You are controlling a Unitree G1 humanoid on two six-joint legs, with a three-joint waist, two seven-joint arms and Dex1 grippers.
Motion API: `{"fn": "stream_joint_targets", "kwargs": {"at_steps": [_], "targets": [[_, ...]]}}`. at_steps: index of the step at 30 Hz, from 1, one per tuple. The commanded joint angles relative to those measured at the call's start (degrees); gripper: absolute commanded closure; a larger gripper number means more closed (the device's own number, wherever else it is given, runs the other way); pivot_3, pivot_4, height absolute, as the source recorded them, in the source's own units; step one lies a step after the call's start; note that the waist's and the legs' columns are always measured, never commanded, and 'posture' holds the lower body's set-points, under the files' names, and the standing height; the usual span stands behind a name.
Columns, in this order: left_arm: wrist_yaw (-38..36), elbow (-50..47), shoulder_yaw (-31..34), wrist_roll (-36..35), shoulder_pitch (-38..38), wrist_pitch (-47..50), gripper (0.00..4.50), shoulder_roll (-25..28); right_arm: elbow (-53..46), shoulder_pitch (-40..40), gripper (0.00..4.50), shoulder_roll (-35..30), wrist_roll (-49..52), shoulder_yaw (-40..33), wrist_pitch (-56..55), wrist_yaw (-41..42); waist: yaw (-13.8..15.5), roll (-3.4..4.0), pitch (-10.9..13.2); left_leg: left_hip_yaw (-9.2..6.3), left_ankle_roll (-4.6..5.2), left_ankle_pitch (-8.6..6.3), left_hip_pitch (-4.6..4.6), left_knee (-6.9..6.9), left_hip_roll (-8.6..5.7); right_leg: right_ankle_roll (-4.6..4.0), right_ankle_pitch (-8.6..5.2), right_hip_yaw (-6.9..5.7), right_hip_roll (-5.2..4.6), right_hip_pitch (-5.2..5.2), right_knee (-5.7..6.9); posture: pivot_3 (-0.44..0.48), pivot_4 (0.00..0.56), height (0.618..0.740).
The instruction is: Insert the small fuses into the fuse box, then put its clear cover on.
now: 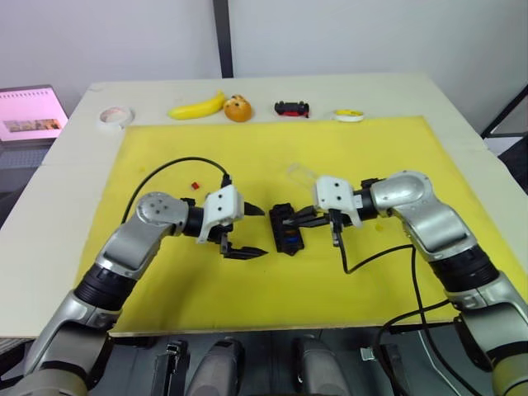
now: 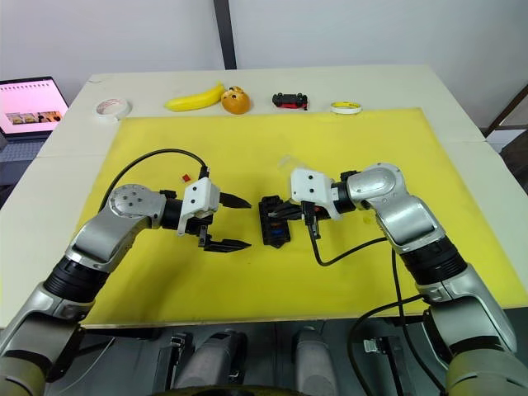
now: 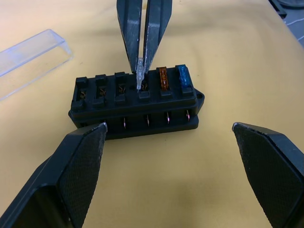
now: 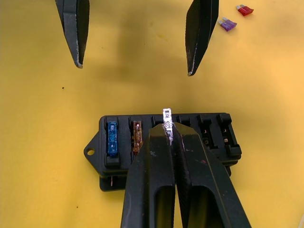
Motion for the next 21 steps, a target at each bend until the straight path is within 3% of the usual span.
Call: {"fn": "stream_joint_targets", "kwargs": {"at_steps": [1,21], "targets": [[-0.2,-1.2,1.3,0.1,-0.7,-0.9,0.04,-0.1,-1.7,-1.2,4.50,-0.2,0.6,-2.4,-0.6,0.6,0.0,0.00,0.0,0.00,0.00,0.00,0.00,0.00,0.00,0.00,0.00,0.00,0.00,0.00,0.01,0.000,0.150,0.740],[-0.2,-1.5,1.2,0.6,-0.8,-0.8,0.04,-1.1,1.3,-2.4,4.50,1.2,-2.8,-1.4,-4.6,3.1,0.0,0.00,0.0,0.00,-0.01,0.00,0.00,0.02,0.00,0.00,0.00,0.00,0.00,-0.01,0.05,0.000,0.150,0.740]]}}
